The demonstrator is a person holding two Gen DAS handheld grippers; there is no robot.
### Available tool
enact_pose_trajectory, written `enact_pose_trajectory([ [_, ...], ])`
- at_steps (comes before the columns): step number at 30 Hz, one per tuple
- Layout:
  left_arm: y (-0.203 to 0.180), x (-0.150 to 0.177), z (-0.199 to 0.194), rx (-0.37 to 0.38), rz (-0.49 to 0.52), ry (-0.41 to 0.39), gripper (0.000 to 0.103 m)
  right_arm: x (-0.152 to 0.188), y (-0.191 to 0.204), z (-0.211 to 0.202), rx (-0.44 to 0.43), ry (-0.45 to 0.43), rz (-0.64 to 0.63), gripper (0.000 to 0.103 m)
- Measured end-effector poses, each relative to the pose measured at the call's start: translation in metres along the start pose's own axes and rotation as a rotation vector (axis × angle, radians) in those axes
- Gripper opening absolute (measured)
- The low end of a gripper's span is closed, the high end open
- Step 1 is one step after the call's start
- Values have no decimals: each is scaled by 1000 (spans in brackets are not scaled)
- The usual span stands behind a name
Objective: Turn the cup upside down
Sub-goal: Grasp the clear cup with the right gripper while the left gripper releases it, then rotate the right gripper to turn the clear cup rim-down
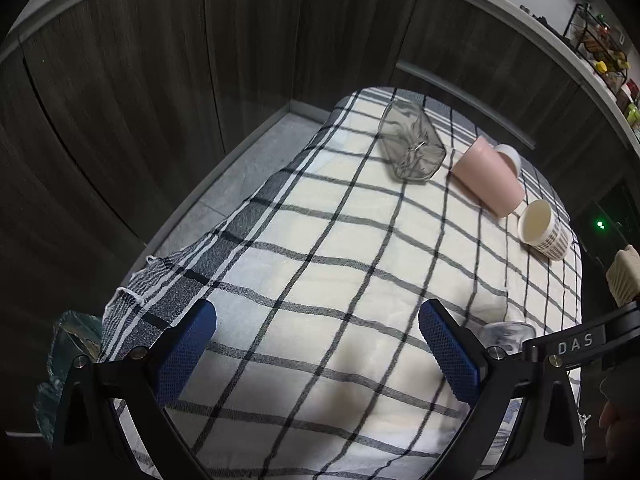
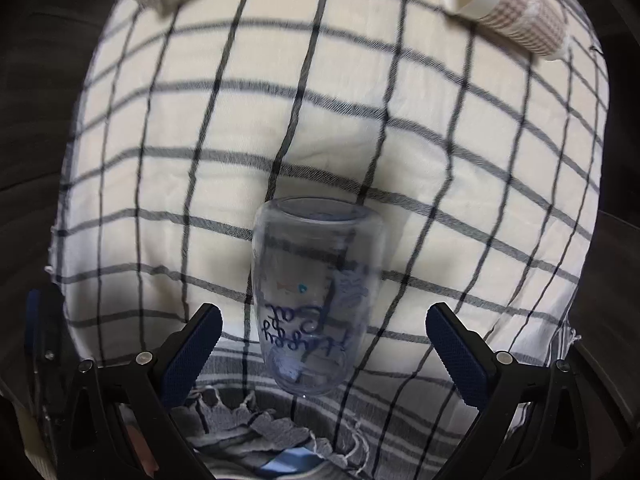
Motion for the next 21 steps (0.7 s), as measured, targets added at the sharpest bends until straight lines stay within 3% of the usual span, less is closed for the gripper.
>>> enact_pose_trajectory([
  [10,9,2,21,12,-26,50,103,-19,19,30,72,104,-89,102],
  [13,10,2,26,11,-29,63,103,-21,18,42,68,143,-85,93],
  [15,11,3,29,8,-33,68,103,-20,18,51,59,160,-75,75],
  [21,8,3,28,5,-20,63,103,-17,16,47,45,98,-75,74],
])
Point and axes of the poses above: each gripper's, at about its wrist camera, not at the fingertips, and z roughly the way its jaws point, y to its left, x to its underside, the point moved 8 cm from there along z, roughly the way its jaws point, and after that the axes turned 13 degrees about x, right-handed, at the moved point
